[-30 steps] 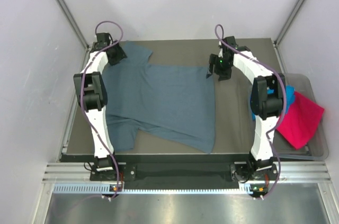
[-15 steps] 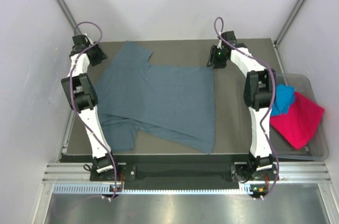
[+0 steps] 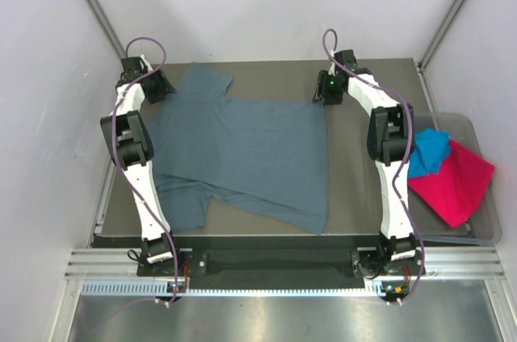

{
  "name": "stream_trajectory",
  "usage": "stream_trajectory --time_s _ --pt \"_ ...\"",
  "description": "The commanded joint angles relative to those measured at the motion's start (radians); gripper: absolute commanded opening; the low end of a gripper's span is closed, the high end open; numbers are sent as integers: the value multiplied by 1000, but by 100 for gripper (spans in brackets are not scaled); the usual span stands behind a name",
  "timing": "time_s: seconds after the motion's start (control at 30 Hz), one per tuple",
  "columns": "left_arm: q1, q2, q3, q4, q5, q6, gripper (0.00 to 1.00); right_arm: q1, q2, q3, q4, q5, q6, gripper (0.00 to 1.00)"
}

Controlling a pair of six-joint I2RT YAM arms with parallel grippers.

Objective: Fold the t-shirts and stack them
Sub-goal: Flatten the tshirt out

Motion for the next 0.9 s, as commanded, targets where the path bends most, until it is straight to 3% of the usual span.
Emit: stream_trajectory --time_s 0.0,0.27,0.47,0.53,0.6,0.67,0.87 --pt "7 21 -3 27 29 28 58 -2 16 51 27 -1 -23 50" --pt "10 33 -13 47 41 4 38 7 36 53 24 -1 -20 45" --pt "17 44 -21 94 79 -64 27 7 31 31 7 26 -32 39" --pt "23 51 -29 120 96 -105 17 5 36 30 2 39 -31 33" --pt "30 65 -27 140 112 -136 3 5 39 30 2 69 -22 20" --pt "36 70 -41 184 119 -182 0 2 42 23 8 107 4 3" --pt "35 119 -55 414 168 -360 0 -25 21 -6 99 206 78 0"
